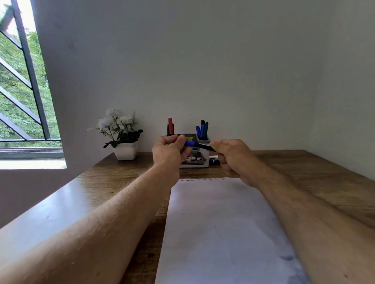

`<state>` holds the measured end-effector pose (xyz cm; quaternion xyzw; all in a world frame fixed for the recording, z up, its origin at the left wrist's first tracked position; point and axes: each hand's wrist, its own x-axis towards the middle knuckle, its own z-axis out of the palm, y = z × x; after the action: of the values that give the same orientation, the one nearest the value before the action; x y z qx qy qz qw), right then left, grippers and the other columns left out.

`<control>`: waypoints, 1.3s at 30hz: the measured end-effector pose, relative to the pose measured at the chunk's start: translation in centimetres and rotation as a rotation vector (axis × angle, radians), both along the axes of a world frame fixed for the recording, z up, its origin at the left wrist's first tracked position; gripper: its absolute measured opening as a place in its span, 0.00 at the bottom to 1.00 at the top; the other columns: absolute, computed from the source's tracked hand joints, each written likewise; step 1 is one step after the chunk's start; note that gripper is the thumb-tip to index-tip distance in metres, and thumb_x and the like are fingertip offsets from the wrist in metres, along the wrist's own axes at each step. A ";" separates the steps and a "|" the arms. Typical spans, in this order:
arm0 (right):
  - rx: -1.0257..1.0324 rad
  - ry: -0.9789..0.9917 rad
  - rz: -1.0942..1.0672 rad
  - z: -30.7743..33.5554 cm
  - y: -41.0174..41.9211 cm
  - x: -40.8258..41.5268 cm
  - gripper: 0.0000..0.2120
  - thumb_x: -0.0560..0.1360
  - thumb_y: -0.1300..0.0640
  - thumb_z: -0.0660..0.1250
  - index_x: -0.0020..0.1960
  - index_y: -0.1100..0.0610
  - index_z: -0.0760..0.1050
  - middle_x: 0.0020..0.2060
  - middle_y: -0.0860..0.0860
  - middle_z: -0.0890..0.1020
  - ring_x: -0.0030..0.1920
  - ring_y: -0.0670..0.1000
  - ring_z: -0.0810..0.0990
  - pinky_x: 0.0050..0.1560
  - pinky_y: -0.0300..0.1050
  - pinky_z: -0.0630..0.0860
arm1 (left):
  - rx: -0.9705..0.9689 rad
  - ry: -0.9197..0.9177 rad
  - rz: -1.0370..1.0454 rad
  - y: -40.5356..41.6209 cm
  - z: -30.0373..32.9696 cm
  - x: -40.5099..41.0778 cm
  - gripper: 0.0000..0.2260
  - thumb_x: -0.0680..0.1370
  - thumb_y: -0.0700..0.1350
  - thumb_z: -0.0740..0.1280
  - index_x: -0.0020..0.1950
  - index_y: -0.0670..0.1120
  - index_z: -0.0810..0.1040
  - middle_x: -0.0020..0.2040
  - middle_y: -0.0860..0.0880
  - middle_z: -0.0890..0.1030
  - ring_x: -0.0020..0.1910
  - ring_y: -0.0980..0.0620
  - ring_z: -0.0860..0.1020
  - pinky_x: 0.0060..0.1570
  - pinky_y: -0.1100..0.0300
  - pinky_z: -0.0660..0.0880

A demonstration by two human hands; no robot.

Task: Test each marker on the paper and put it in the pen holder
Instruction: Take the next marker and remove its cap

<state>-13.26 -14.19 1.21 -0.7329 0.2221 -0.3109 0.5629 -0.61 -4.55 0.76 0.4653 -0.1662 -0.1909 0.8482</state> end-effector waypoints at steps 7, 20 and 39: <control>0.147 -0.023 0.041 0.4 0.4 -0.3 0.11 0.83 0.52 0.60 0.44 0.54 0.75 0.25 0.47 0.62 0.22 0.45 0.57 0.20 0.34 0.57 | -0.061 0.004 -0.024 -0.1 0.3 -0.8 0.07 0.78 0.35 0.68 0.51 0.46 0.74 0.56 0.41 0.79 0.49 0.46 0.83 0.45 0.56 0.83; -0.028 0.123 -0.018 -0.1 0.7 0.1 0.16 0.83 0.48 0.59 0.53 0.59 0.80 0.24 0.49 0.70 0.20 0.45 0.63 0.23 0.38 0.60 | 0.105 -0.283 -0.021 -0.3 -0.3 -1.7 0.29 0.72 0.31 0.73 0.67 0.48 0.64 0.53 0.44 0.76 0.50 0.45 0.83 0.43 0.58 0.83; -0.599 0.265 -0.260 -1.5 -1.2 0.6 0.11 0.81 0.56 0.62 0.50 0.58 0.82 0.42 0.53 0.84 0.38 0.48 0.80 0.33 0.39 0.71 | 0.096 -0.995 0.426 -2.5 3.6 0.5 0.25 0.77 0.33 0.68 0.67 0.52 0.65 0.50 0.52 0.80 0.47 0.56 0.81 0.40 0.75 0.74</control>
<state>-12.64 -15.36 -0.32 -0.8651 0.2837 -0.3336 0.2447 -0.09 -7.08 4.38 0.5611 -0.4409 0.2212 0.6648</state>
